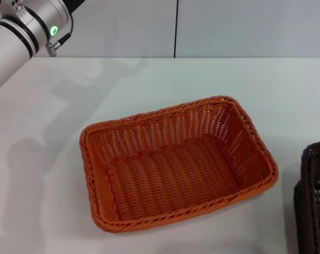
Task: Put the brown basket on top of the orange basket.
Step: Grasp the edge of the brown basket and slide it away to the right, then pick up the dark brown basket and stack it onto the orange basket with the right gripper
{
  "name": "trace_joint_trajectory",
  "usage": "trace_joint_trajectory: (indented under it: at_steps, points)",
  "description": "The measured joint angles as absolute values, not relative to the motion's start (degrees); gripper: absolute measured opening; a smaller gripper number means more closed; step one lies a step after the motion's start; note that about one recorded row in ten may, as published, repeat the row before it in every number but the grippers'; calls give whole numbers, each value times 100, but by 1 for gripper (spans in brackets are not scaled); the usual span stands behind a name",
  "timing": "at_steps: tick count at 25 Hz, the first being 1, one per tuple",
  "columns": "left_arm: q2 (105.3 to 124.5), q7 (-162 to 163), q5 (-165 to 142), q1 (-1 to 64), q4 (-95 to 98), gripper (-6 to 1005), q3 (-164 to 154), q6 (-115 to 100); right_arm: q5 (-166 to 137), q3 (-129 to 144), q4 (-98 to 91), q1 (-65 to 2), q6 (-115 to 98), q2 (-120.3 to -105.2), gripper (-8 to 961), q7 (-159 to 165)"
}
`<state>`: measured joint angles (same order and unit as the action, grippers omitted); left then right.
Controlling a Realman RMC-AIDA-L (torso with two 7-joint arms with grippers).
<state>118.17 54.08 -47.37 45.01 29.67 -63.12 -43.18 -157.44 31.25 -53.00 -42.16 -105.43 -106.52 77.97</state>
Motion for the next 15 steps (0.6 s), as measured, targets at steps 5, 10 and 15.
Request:
trace_joint_trajectory:
  at_steps: [5, 10, 15]
  points:
    - [11816, 5406, -4737, 4501, 2967, 851, -6281, -4318, -15890, 2860, -5352, -4225, -10797, -10617, 195, 7817]
    - [11812, 5347, -4737, 4502, 2967, 851, -6265, -4320, -15626, 2422, -5396, -4150, -10928, -10603, 167, 7637]
    - [11812, 5335, -4737, 4505, 2970, 851, -6175, -4324, -15221, 2224, -5518, -3930, -11138, -10617, 160, 7456]
